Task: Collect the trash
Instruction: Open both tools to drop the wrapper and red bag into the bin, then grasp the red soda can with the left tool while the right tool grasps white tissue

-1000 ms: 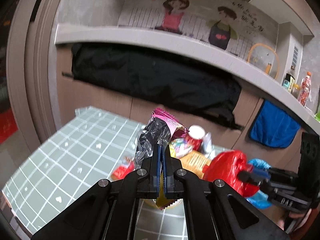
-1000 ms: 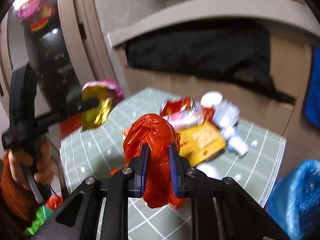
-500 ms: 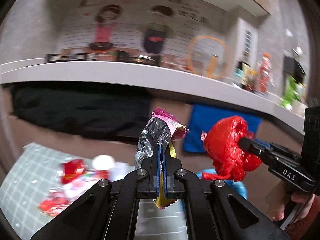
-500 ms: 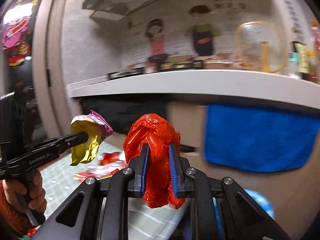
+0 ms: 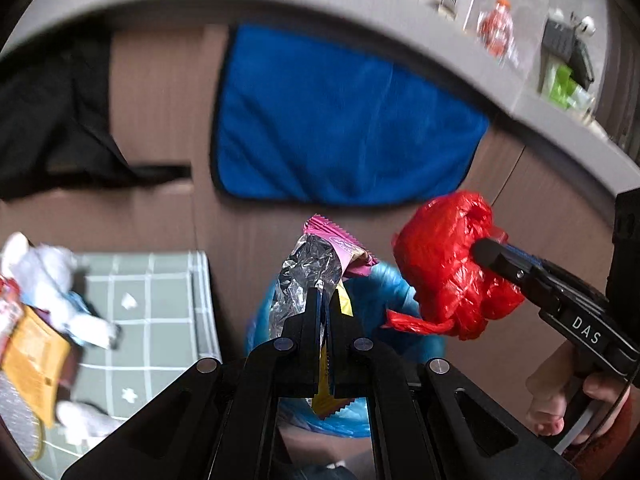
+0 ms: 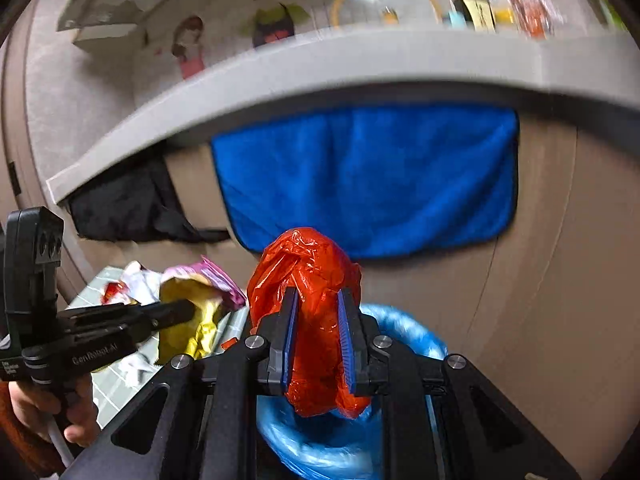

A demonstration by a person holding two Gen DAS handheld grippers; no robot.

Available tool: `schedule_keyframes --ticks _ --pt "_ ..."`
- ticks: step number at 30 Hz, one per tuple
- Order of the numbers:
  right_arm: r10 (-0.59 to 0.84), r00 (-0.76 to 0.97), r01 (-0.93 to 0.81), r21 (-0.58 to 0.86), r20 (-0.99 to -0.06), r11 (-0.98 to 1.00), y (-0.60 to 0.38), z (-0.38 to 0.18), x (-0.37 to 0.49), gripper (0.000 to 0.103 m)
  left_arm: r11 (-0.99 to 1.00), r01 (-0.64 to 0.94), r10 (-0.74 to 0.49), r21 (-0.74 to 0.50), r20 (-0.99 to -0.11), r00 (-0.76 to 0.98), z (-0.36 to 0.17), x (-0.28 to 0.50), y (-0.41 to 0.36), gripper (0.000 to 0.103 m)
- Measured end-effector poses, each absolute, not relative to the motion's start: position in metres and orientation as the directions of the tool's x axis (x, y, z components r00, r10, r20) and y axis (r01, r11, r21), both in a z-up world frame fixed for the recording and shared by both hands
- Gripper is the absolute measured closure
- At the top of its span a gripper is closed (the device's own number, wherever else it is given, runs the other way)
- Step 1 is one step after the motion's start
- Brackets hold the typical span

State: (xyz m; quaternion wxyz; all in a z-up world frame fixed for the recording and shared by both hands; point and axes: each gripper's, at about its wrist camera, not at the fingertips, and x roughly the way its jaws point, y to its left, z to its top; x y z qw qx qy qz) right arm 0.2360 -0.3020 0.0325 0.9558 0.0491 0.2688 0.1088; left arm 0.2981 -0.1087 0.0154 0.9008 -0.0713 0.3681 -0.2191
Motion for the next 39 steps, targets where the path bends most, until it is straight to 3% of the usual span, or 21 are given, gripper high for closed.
schedule_keyframes --ticks 7,15,17,19,21,24,32,39 --pt "0.214 0.783 -0.138 0.173 -0.584 0.975 -0.309 -0.01 0.261 0.086 0.892 0.346 -0.445 -0.291 -0.701 0.557 -0.022 0.319 -0.131 0.101" --pt "0.175 0.753 -0.086 0.168 -0.634 0.982 -0.321 -0.037 0.27 0.083 0.885 0.355 -0.455 -0.301 -0.721 0.522 -0.039 0.329 -0.14 0.098" --pt "0.18 0.736 -0.079 0.18 -0.653 0.98 -0.325 -0.043 0.271 0.08 0.885 0.353 -0.454 -0.303 -0.726 0.517 -0.042 0.332 -0.14 0.094" --pt "0.184 0.729 -0.068 0.197 -0.659 0.978 -0.328 -0.048 0.271 0.076 0.888 0.352 -0.448 -0.295 -0.724 0.524 -0.04 0.331 -0.139 0.077" --pt "0.164 0.74 -0.049 0.191 -0.653 0.98 -0.329 -0.049 0.268 0.075 0.889 0.361 -0.444 -0.281 -0.718 0.536 -0.038 0.329 -0.141 0.067" --pt "0.12 0.759 -0.025 0.155 -0.64 0.988 -0.329 -0.043 0.261 0.072 0.902 0.347 -0.423 -0.258 -0.69 0.587 -0.029 0.323 -0.134 0.066" --pt "0.181 0.785 -0.096 0.171 -0.593 0.98 -0.314 -0.015 0.235 0.071 0.931 0.263 -0.365 -0.253 -0.659 0.657 -0.001 0.294 -0.065 0.066" --pt "0.298 0.793 -0.256 0.152 -0.531 0.955 -0.244 0.015 0.211 0.071 0.972 0.066 -0.193 -0.227 -0.603 0.774 0.022 0.24 0.053 0.066"
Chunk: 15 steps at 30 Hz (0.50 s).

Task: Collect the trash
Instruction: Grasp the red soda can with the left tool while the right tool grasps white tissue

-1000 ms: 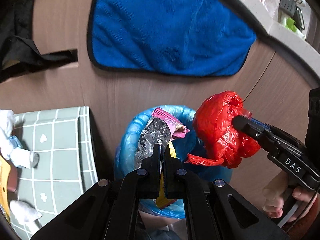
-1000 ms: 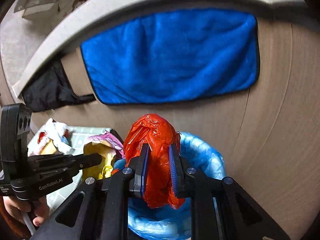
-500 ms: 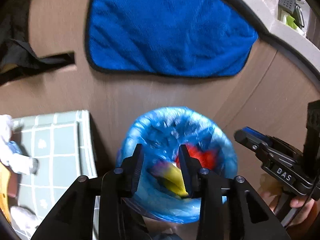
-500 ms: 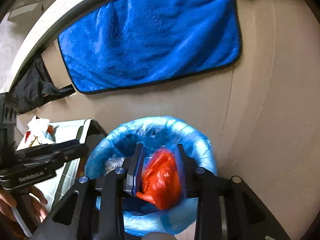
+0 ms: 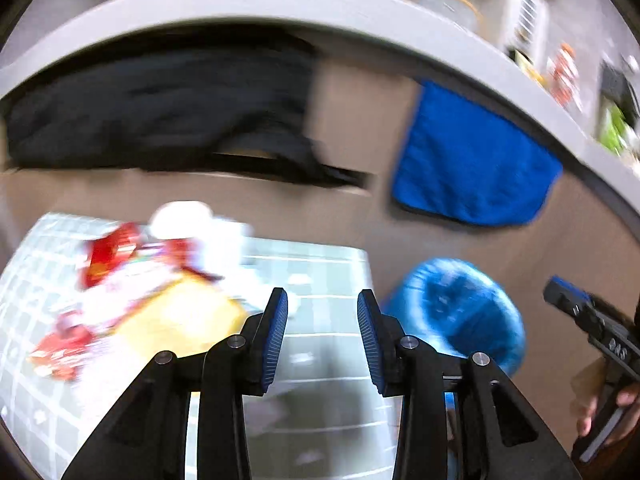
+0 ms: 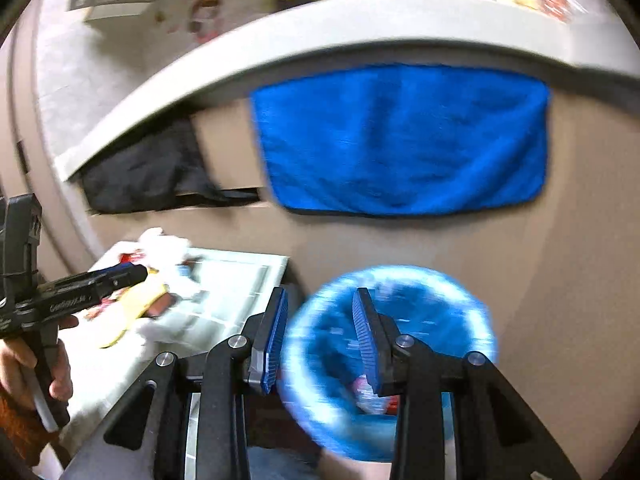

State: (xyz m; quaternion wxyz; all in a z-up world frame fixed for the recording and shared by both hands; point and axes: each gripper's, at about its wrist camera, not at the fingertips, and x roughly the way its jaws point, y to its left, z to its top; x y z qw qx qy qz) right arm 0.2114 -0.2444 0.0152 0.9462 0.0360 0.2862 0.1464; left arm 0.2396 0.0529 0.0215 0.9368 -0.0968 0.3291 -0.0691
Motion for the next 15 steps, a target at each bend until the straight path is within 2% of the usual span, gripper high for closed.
schedule_keyframes --ticks 3,8,15 --pt "0.362 0.76 -0.336 0.15 -0.539 0.93 -0.204 0.016 0.208 0.071 0.965 -0.021 -0.142 -0.261 -0.591 0.794 0.021 0.222 0.106 0.066" --pt "0.447 0.66 -0.456 0.151 -0.604 0.877 -0.135 -0.006 0.218 0.071 0.95 -0.123 -0.083 -0.287 -0.611 0.787 0.007 0.202 0.166 0.066" --pt "0.536 0.495 -0.636 0.134 -0.684 0.76 -0.041 -0.049 0.229 0.071 0.949 -0.162 -0.062 -0.271 -0.664 0.745 -0.027 0.194 0.21 0.066"
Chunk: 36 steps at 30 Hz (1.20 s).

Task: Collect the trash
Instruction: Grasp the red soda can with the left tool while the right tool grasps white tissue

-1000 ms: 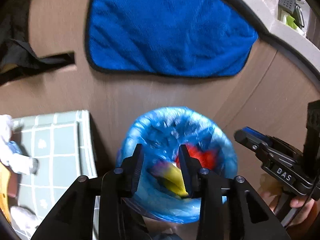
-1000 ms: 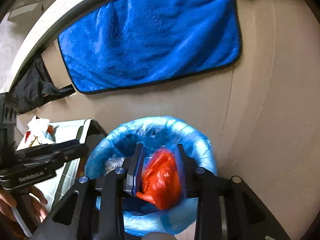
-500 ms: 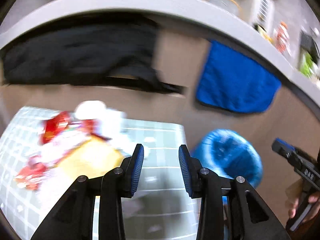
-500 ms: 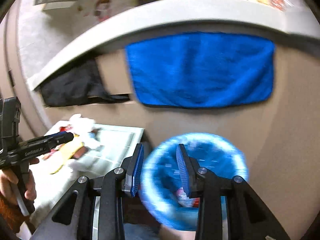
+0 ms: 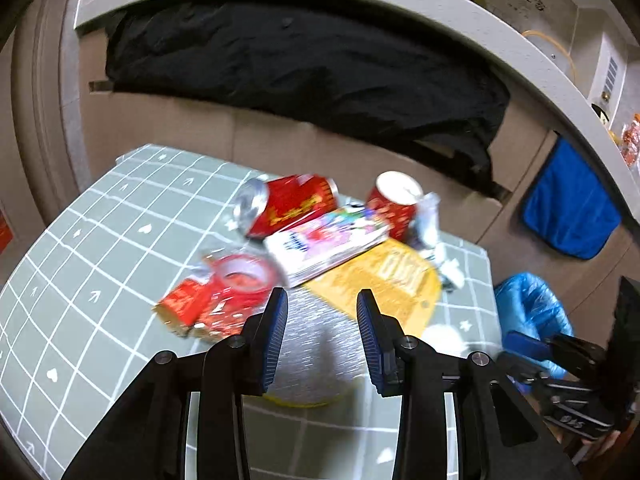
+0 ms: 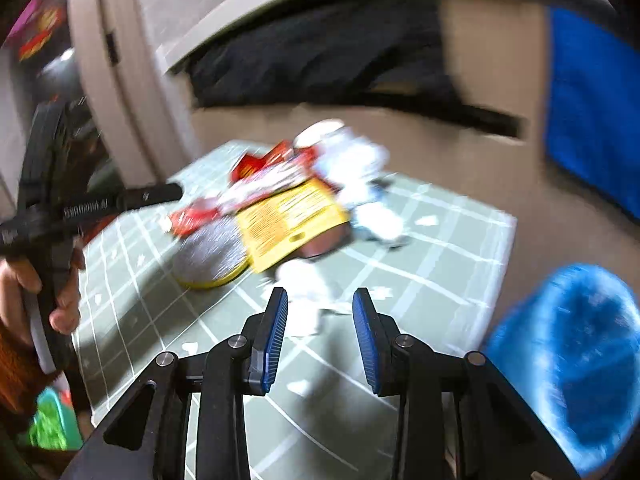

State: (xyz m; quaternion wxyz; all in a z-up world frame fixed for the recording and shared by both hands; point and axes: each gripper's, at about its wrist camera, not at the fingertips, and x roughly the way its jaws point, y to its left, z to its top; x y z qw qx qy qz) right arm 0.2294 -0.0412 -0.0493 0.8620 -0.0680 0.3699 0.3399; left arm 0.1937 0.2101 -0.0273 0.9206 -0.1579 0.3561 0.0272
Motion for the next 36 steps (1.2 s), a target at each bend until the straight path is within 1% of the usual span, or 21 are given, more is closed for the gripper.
schedule_keyframes --ticks 3,8,9,10,12,13,16,20,24,25,27,30,33,36 --pt "0.51 0.471 -0.664 0.09 -0.72 0.742 -0.012 -0.067 0.239 0.071 0.947 -0.169 -0.061 -0.272 -0.672 0.738 -0.034 0.187 0.224 0.066" --pt "0.451 0.453 -0.653 0.058 -0.769 0.755 0.008 -0.091 0.261 0.072 0.939 -0.172 -0.076 -0.299 -0.665 0.743 -0.042 0.177 0.245 0.066" --pt "0.442 0.445 -0.66 0.049 -0.779 0.75 0.01 -0.094 0.262 0.076 0.938 -0.177 -0.076 -0.299 -0.673 0.736 -0.046 0.178 0.249 0.066" --pt "0.437 0.43 -0.67 0.046 -0.79 0.741 0.012 -0.097 0.263 0.084 0.937 -0.183 -0.076 -0.299 -0.683 0.727 -0.049 0.18 0.253 0.066" --pt "0.448 0.413 -0.675 0.063 -0.793 0.735 0.009 -0.096 0.26 0.094 0.933 -0.198 -0.07 -0.3 -0.692 0.718 -0.053 0.181 0.259 0.066" --pt "0.474 0.412 -0.671 0.094 -0.778 0.736 0.002 -0.091 0.258 0.096 0.932 -0.201 -0.068 -0.3 -0.692 0.719 -0.054 0.182 0.261 0.066" --pt "0.511 0.434 -0.654 0.13 -0.742 0.745 -0.013 -0.074 0.248 0.097 0.931 -0.21 -0.057 -0.297 -0.689 0.723 -0.054 0.187 0.266 0.066" --pt "0.515 0.463 -0.626 0.146 -0.722 0.766 -0.031 -0.058 0.239 0.097 0.911 -0.178 -0.146 -0.373 -0.694 0.705 -0.054 0.209 0.268 0.066" --pt "0.519 0.476 -0.612 0.157 -0.71 0.775 -0.037 -0.053 0.232 0.097 0.895 -0.27 -0.075 -0.355 -0.717 0.693 -0.056 0.229 0.271 0.066" --pt "0.521 0.479 -0.611 0.158 -0.707 0.776 -0.037 -0.051 0.231 0.097 0.883 -0.291 -0.073 -0.368 -0.72 0.691 -0.057 0.233 0.274 0.066" --pt "0.522 0.484 -0.611 0.156 -0.702 0.776 -0.038 -0.049 0.227 0.097 0.856 -0.311 -0.096 -0.412 -0.719 0.688 -0.058 0.24 0.279 0.066" --pt "0.519 0.488 -0.611 0.151 -0.701 0.777 -0.04 -0.049 0.223 0.097 0.847 -0.248 -0.176 -0.47 -0.689 0.703 -0.051 0.256 0.279 0.067" --pt "0.526 0.483 -0.612 0.16 -0.7 0.775 -0.042 -0.049 0.223 0.097 0.89 -0.215 -0.131 -0.403 -0.676 0.726 -0.039 0.278 0.274 0.067" --pt "0.528 0.481 -0.606 0.169 -0.7 0.777 -0.042 -0.052 0.224 0.097 0.905 -0.254 -0.059 -0.341 -0.693 0.719 -0.043 0.304 0.275 0.067"
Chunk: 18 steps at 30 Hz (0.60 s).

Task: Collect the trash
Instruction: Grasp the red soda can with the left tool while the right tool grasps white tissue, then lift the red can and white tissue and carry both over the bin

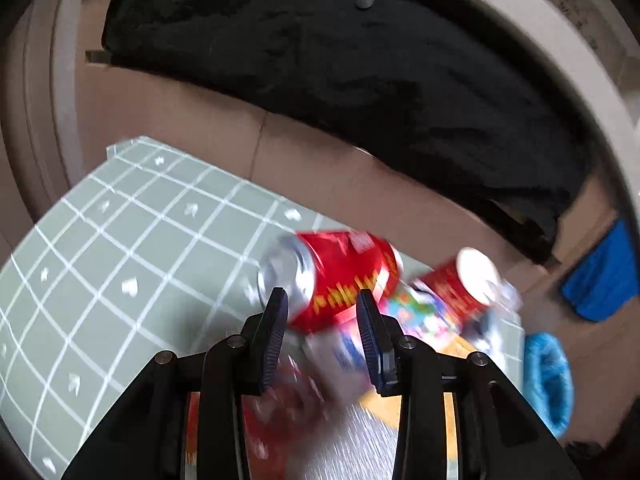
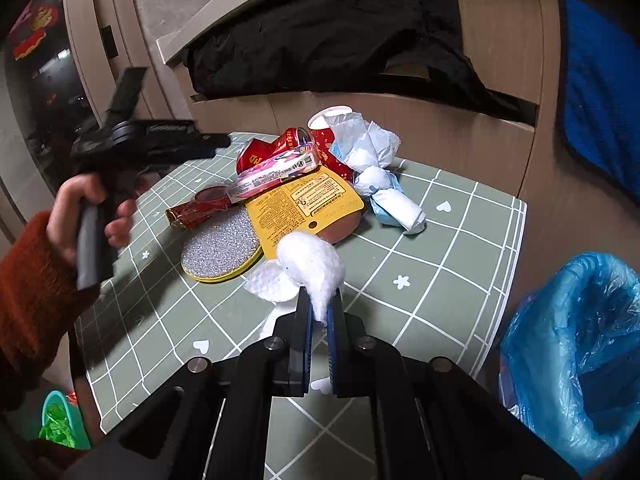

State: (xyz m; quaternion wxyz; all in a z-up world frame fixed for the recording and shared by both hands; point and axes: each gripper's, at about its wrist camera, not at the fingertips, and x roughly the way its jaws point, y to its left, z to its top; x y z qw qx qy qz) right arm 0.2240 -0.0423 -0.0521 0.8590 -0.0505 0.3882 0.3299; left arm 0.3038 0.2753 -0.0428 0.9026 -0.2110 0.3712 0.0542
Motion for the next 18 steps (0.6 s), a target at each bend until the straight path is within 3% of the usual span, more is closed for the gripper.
schedule_keyframes --ticks 3,7,18 --pt "0.523 0.48 -0.599 0.173 -0.704 0.782 -0.042 -0.055 0.226 0.096 0.918 -0.301 0.019 -0.26 -0.727 0.687 -0.056 0.329 0.276 0.067" --pt "0.51 0.493 -0.59 0.161 -0.705 0.791 -0.043 -0.056 0.228 0.096 0.913 -0.326 0.026 -0.247 -0.759 0.651 -0.077 0.351 0.277 0.067" --pt "0.498 0.526 -0.606 0.108 -0.69 0.789 -0.035 -0.048 0.227 0.096 0.925 -0.332 0.103 -0.182 -0.722 0.684 -0.057 0.324 0.271 0.075"
